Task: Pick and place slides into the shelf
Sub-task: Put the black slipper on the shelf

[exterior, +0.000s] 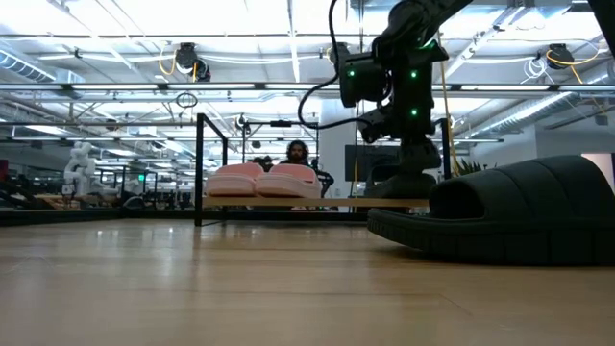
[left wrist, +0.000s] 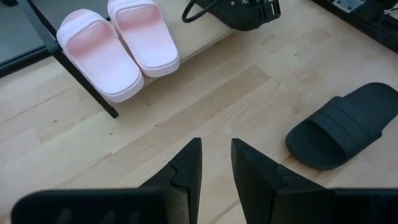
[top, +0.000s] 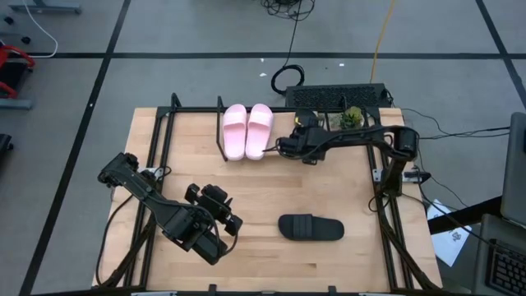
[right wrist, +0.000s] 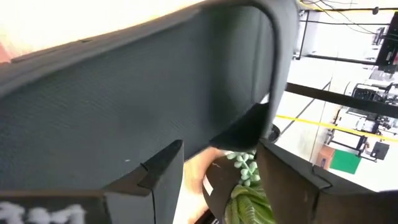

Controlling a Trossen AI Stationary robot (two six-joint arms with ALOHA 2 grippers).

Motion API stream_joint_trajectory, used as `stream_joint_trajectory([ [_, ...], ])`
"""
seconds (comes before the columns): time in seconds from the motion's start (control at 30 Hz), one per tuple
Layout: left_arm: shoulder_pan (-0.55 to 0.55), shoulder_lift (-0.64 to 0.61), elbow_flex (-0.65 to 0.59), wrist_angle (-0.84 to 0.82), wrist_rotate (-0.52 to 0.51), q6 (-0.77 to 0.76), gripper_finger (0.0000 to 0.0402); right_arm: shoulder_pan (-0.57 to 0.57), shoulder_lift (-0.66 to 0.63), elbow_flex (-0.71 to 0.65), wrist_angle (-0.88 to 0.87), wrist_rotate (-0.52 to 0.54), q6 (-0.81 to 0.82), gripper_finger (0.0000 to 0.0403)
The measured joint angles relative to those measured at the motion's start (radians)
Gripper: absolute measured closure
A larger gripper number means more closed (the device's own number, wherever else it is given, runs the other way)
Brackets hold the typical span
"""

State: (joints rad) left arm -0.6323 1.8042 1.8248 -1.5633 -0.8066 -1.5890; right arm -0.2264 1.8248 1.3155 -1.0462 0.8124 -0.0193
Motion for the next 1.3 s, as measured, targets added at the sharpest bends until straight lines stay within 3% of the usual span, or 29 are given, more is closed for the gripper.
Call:
stream_joint_trajectory([
  [0.43,0.0,0.0,0.0,0.003,-0.007,0.014,0.0316,0.052,-0.148,0.001,-0.007,-0.043,0.001,0.021],
  [0.73,0.0,0.0,0.0,0.005,-0.007,0.014,0.0316,0.194,-0.267,0.001,-0.031,-0.313,0.032,0.0211],
  [0.9,0.0,0.0,0.0,0.009,-0.007,0.014,0.0316,0.28,-0.34,0.002,-0.004,-0.555,0.016,0.0211],
  [1.1,0.0,0.0,0.0,0.029,-0.007,0.014,0.0316,0.38,-0.391,0.002,0.115,-0.871,-0.17,0.0211],
  [1.3,0.0,0.0,0.0,0.067,-0.006,0.019,0.0316,0.517,-0.369,-0.006,0.169,-0.895,-0.328,0.0211],
])
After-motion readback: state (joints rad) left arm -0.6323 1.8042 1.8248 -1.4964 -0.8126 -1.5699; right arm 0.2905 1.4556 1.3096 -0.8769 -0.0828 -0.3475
